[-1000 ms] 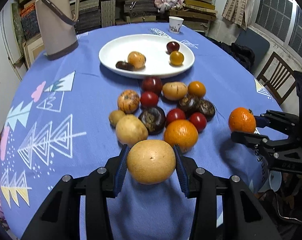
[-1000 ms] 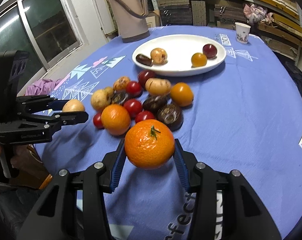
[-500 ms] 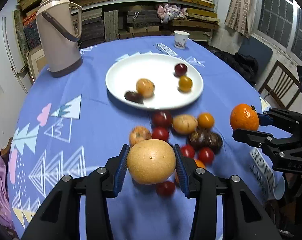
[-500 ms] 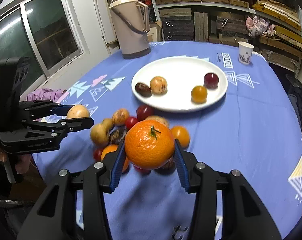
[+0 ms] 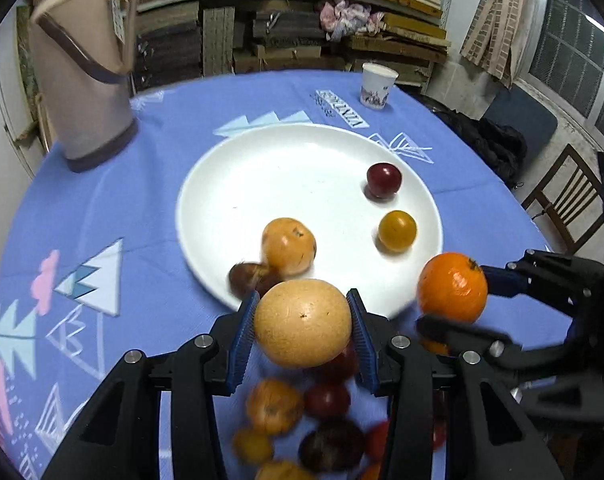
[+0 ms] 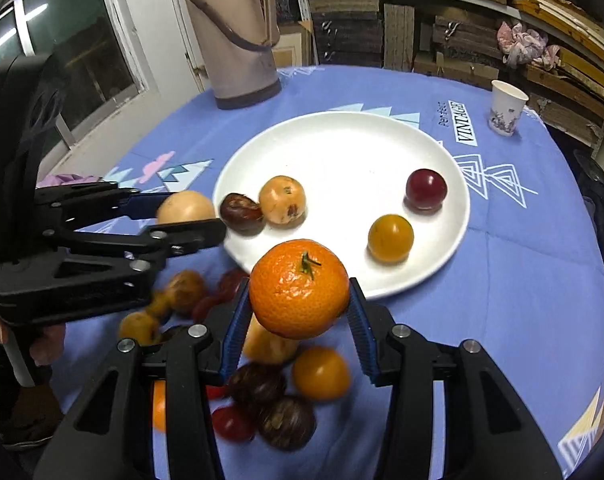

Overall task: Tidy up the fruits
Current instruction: 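Carry the mandarin and pale yellow fruit onto the white plate and open both tools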

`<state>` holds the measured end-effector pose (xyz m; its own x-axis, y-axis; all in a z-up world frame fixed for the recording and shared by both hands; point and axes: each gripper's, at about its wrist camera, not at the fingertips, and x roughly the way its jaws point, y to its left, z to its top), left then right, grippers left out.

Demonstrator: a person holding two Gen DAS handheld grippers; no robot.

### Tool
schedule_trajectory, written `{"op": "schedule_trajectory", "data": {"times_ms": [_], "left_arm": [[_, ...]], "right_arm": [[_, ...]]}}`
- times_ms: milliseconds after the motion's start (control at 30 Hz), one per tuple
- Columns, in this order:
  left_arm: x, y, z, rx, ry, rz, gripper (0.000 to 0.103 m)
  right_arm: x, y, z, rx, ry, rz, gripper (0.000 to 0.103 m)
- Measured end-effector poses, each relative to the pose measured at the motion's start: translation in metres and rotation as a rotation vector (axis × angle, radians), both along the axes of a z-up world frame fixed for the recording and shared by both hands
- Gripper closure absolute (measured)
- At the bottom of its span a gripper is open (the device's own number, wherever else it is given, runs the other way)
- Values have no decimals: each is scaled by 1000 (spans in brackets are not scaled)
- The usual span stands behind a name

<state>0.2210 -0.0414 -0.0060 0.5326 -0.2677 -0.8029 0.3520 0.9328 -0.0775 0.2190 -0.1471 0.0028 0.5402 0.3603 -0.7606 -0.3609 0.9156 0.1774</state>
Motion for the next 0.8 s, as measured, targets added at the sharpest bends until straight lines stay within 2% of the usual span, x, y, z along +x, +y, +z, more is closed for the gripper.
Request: {"op": "schedule_trajectory", "data": {"times_ms": [167, 333, 633, 800], "left_arm": [[26, -10, -16, -16, 36, 5, 58], [35, -14, -21, -14, 41, -2, 58], [46, -12, -25, -1, 17, 20, 57], [66, -11, -33, 40, 12, 40, 53]], "right_arm": [[22, -1, -14, -8, 29, -7, 57], [33, -2, -24, -4, 49, -13, 57], [46, -5, -35, 8, 77, -41, 57], [57, -4, -35, 12, 65, -61, 56]]}}
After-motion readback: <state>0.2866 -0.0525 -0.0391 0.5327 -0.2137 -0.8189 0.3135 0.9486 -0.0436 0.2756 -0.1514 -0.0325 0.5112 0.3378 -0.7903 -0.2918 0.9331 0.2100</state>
